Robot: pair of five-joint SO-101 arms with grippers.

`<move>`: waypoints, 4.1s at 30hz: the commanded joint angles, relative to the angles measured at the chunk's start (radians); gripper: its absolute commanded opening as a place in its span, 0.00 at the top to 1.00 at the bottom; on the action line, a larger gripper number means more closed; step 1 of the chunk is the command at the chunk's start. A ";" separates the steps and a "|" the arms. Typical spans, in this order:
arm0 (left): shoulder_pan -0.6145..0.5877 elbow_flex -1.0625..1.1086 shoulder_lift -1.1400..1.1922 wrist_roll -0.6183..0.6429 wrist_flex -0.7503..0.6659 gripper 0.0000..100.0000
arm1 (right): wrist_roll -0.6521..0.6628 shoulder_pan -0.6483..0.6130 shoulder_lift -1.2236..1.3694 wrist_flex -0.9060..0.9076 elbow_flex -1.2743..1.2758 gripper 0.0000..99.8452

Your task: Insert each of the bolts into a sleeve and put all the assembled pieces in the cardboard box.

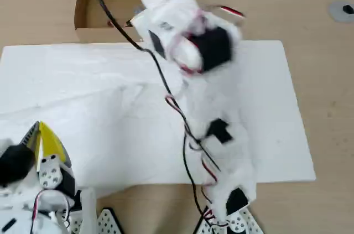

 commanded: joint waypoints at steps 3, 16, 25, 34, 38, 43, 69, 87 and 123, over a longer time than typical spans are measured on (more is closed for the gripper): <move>-0.017 0.064 -0.004 -0.005 0.002 0.99 | -0.012 0.039 -0.406 0.015 0.249 0.99; -0.017 0.241 -0.002 -0.008 -0.005 0.99 | -0.009 0.216 -1.225 -0.003 1.503 0.99; -0.017 0.425 -0.002 -0.008 -0.005 0.99 | -0.009 0.361 -1.583 -0.275 2.242 0.99; -0.017 0.549 -0.002 -0.003 -0.005 0.99 | -0.009 0.463 -2.017 -0.597 2.847 0.99; -0.017 0.617 -0.002 -0.003 -0.026 0.99 | -0.009 0.507 -2.233 -0.628 3.016 0.99; -0.009 0.697 -0.002 -0.003 -0.061 0.99 | -0.008 0.533 -2.397 -0.626 3.123 0.99; -0.009 0.873 0.001 -0.006 -0.149 0.99 | -0.011 0.535 -2.396 -0.626 3.280 0.99; -0.009 0.875 0.001 -0.006 -0.153 0.99 | -0.011 0.535 -2.396 -0.626 3.280 0.99; -0.009 0.875 0.001 -0.006 -0.153 0.99 | -0.011 0.533 -2.396 -0.626 3.280 0.99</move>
